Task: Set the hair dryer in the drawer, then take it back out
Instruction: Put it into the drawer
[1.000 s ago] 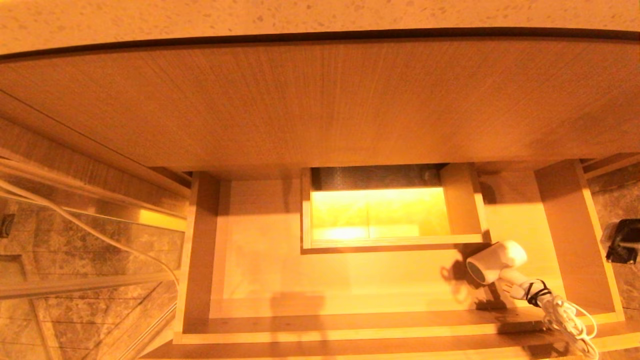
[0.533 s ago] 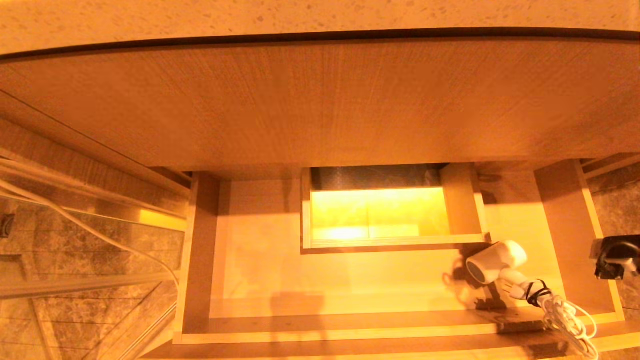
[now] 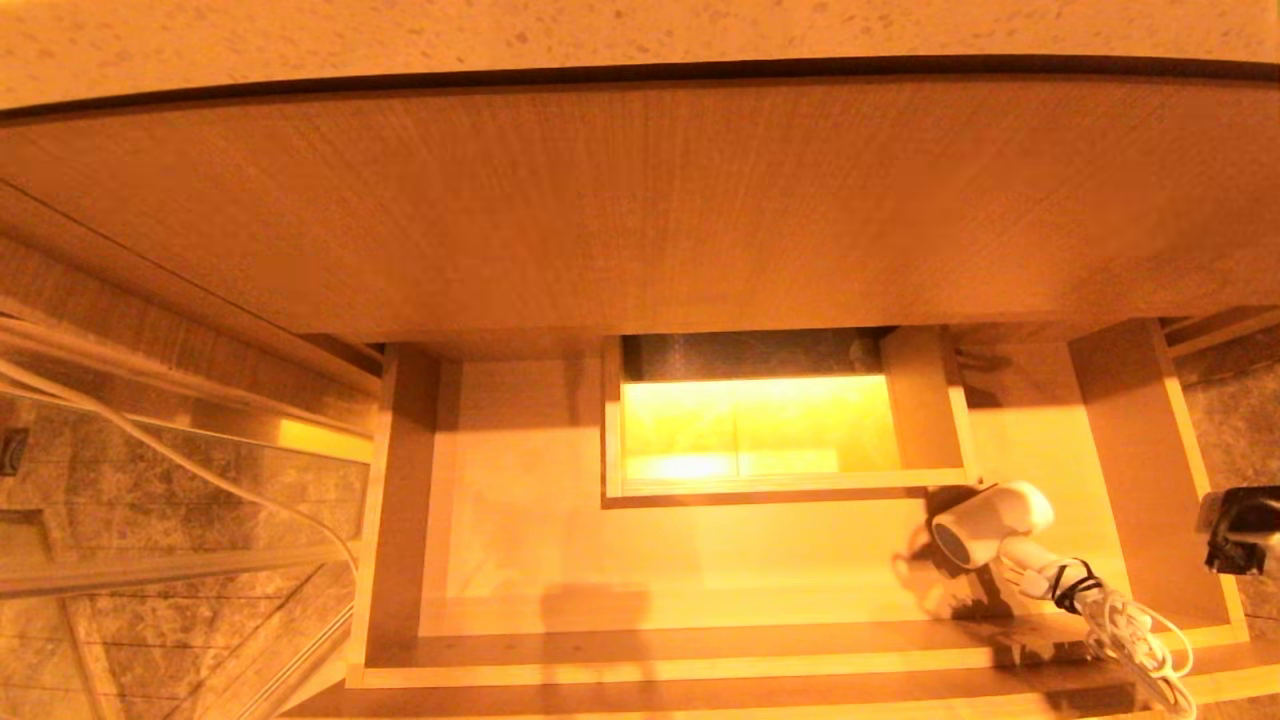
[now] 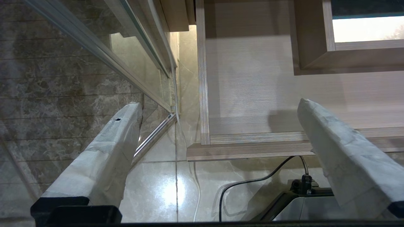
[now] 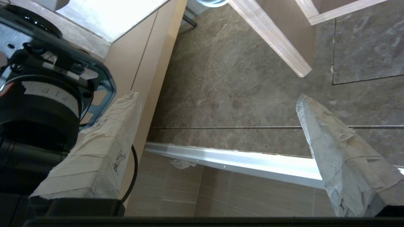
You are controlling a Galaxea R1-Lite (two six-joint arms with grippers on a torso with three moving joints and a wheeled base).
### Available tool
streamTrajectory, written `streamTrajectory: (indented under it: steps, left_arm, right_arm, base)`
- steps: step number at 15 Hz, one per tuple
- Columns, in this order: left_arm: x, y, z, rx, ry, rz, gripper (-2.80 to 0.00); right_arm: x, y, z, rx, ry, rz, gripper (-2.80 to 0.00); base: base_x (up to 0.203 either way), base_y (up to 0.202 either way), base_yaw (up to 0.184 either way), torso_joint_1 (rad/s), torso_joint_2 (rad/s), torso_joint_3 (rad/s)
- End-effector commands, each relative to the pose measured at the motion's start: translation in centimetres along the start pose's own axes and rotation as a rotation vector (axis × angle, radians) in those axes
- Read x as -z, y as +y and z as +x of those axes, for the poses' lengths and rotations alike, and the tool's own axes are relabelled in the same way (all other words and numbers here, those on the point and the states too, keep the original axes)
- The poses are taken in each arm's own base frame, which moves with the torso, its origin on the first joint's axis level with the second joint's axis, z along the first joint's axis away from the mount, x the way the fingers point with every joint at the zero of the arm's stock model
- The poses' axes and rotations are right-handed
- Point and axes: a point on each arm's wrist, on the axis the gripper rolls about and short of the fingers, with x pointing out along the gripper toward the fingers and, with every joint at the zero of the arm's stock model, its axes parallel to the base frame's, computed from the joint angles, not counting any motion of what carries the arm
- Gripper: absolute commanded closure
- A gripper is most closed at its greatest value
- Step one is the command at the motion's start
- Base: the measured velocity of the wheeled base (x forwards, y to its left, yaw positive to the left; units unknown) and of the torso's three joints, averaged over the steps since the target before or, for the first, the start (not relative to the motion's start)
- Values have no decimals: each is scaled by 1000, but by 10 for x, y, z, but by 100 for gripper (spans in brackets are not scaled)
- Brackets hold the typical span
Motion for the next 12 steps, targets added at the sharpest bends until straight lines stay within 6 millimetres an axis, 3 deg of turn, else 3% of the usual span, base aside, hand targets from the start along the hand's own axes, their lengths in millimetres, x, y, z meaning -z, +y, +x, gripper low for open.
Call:
streamTrajectory:
  steps: [1, 6, 12]
  left_arm:
    - [0, 0, 0, 0, 0, 0, -280]
    - [0, 0, 0, 0, 0, 0, -280]
    - [0, 0, 0, 0, 0, 0, -280]
  right_arm:
    - [-2, -1, 4, -15, 16, -8, -280]
    - [-22, -17, 24, 9, -12, 8, -280]
    - [-36, -21, 52, -7, -13, -13, -280]
  base:
    - [0, 0, 0, 0, 0, 0]
    - [0, 0, 0, 0, 0, 0]
    - [0, 0, 0, 0, 0, 0]
